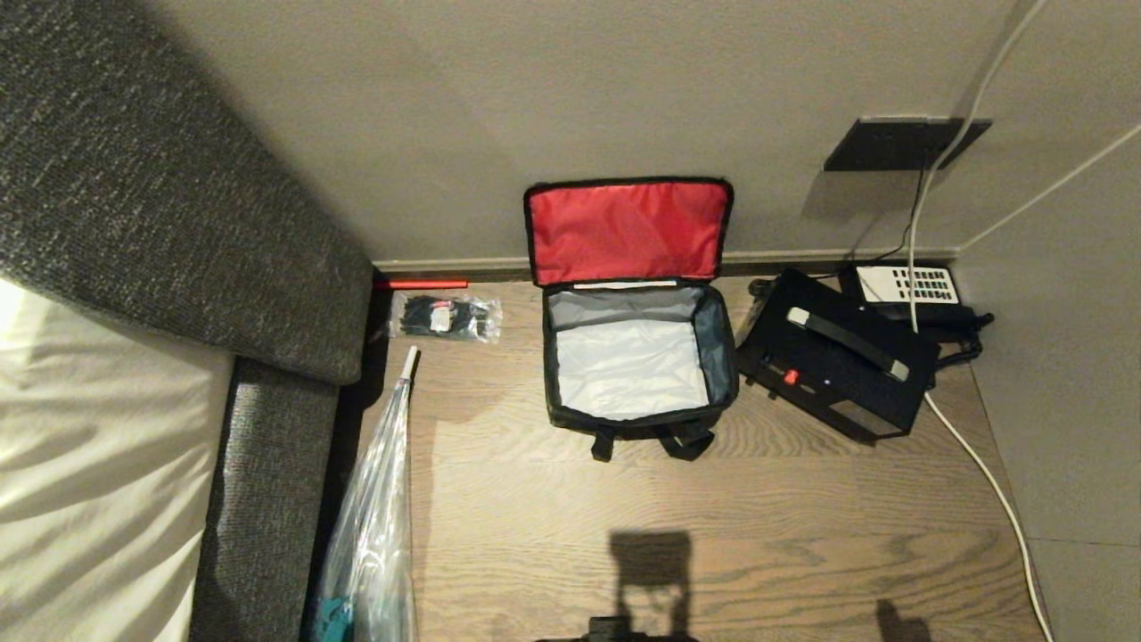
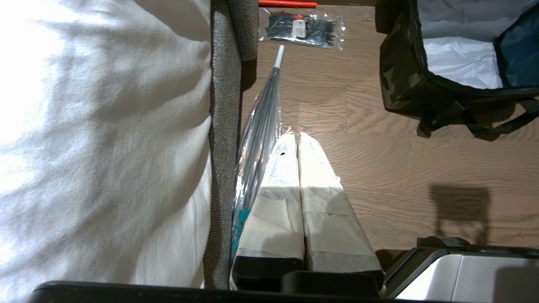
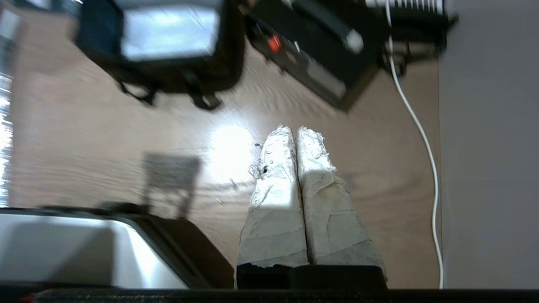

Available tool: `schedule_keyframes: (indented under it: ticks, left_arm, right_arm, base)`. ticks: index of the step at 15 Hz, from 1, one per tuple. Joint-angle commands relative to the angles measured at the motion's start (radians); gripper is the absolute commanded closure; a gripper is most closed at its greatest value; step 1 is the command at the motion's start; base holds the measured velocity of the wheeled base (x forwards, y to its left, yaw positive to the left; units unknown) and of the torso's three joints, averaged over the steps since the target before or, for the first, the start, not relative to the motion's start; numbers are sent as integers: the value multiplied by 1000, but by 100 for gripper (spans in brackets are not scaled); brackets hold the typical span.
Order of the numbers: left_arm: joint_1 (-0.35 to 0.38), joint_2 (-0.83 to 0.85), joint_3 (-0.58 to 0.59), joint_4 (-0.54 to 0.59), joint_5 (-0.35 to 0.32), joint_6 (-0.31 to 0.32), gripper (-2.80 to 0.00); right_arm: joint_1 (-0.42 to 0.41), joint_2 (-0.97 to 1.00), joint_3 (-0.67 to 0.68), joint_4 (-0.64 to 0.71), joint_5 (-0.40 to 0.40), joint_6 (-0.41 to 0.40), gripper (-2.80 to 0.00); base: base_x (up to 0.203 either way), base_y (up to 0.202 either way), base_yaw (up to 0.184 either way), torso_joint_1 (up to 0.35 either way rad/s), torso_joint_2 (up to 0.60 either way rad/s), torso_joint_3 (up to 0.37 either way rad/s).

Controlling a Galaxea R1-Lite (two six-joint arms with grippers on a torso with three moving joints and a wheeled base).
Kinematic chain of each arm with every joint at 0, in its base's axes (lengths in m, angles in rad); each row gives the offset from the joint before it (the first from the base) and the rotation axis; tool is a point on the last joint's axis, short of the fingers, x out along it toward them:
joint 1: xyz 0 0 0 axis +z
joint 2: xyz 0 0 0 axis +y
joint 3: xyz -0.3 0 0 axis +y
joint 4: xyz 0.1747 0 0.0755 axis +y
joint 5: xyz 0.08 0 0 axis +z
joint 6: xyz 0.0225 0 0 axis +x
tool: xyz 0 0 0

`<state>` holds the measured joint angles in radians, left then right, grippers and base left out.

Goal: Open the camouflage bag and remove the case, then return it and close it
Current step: Grip the handle again

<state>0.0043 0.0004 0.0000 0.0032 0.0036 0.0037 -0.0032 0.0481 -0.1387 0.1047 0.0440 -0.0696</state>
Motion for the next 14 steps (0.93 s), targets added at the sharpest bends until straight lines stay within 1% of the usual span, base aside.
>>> schedule_keyframes:
  ticks: [1, 2, 3, 4, 6, 8, 9, 11, 13, 14]
  left_arm:
    - [0, -2, 2, 0, 0, 1, 0]
    - [0, -2, 2, 0, 1, -2, 0]
    - [0, -2, 2, 0, -1, 4, 0]
    - [0, -2, 2, 0, 1, -1, 0]
    - [0, -2, 2, 0, 1, -1, 0]
    - [0, -2, 2, -2, 1, 1, 0]
    - [0, -2, 2, 0, 1, 1, 0]
    - [0, -2, 2, 0, 1, 1, 0]
    - [0, -2, 2, 0, -1, 1, 0]
    - [0, -2, 2, -2, 1, -1, 0]
  right_arm:
    - [0, 11, -290, 275, 40, 8, 0]
    - [0, 48, -412, 370, 51, 35, 0]
    - [3, 122, -502, 424, 57, 87, 0]
    - [11, 230, -560, 457, 61, 130, 0]
    - [25, 532, -647, 461, 56, 169, 0]
    - [35, 855, -701, 382, 51, 174, 0]
    - [38, 1015, -726, 309, 49, 177, 0]
    - [38, 1305, -766, 136, 47, 217, 0]
    - [27, 1561, -807, -38, 57, 263, 0]
    - [22, 1672, -844, -113, 63, 272, 0]
  base:
    - [0, 0, 0, 0, 0, 0]
    - [0, 0, 0, 0, 0, 0]
    - [0, 0, 0, 0, 0, 0]
    - [0, 0, 0, 0, 0, 0]
    - [0, 0, 0, 0, 0, 0]
    - [0, 0, 0, 0, 0, 0]
    - [0, 0, 0, 0, 0, 0]
    - [0, 0, 0, 0, 0, 0]
    - [0, 0, 0, 0, 0, 0]
    - [0, 0, 0, 0, 0, 0]
